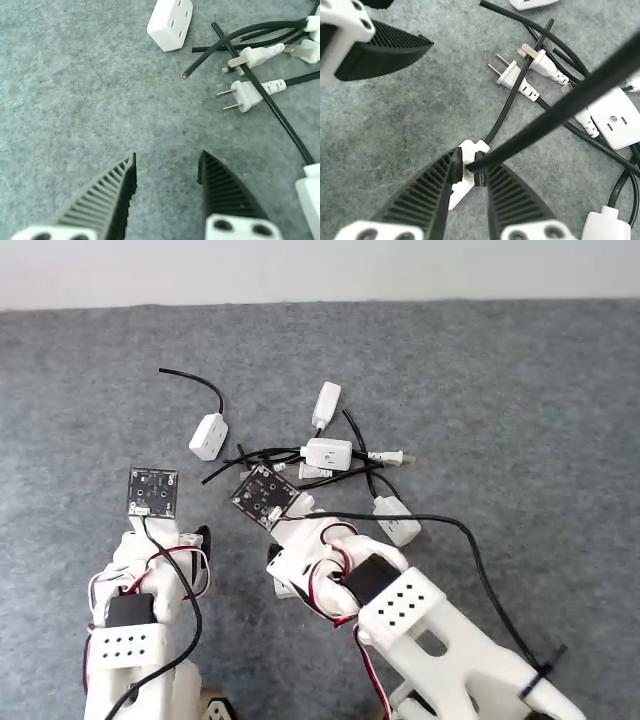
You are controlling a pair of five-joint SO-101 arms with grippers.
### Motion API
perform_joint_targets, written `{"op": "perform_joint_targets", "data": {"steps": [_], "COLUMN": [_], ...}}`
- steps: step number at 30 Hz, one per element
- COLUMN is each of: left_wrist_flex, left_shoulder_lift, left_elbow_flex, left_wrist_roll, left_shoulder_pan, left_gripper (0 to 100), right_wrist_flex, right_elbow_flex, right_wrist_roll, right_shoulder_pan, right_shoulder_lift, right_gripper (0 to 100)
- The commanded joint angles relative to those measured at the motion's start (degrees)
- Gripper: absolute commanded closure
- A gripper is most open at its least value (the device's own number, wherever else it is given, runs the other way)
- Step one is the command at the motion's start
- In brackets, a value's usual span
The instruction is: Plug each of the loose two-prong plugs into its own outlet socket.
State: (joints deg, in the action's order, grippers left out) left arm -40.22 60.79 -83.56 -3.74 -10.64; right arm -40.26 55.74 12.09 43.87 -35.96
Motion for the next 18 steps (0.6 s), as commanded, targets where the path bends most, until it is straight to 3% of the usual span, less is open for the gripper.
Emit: {"op": "perform_joint_targets", "data": {"steps": [1, 18], "left_wrist_flex": [1.49, 1.58], "left_shoulder_lift": [0.88, 0.88], "left_elbow_flex": [2.77, 2.77], "left_wrist_roll": [0.44, 0.35], "left_shoulder_pan": [-0.26, -0.26], "left_gripper": [81, 81], "right_wrist_flex": [0.22, -7.43], "right_elbow_flex": [-1.67, -1.41], "right_wrist_roll": [0.7, 0.97], "right_shoulder_pan": [-0.48, -0.4], "right_shoulder_lift": [1.1, 1.1], "right_gripper": [99.1, 99.0]}}
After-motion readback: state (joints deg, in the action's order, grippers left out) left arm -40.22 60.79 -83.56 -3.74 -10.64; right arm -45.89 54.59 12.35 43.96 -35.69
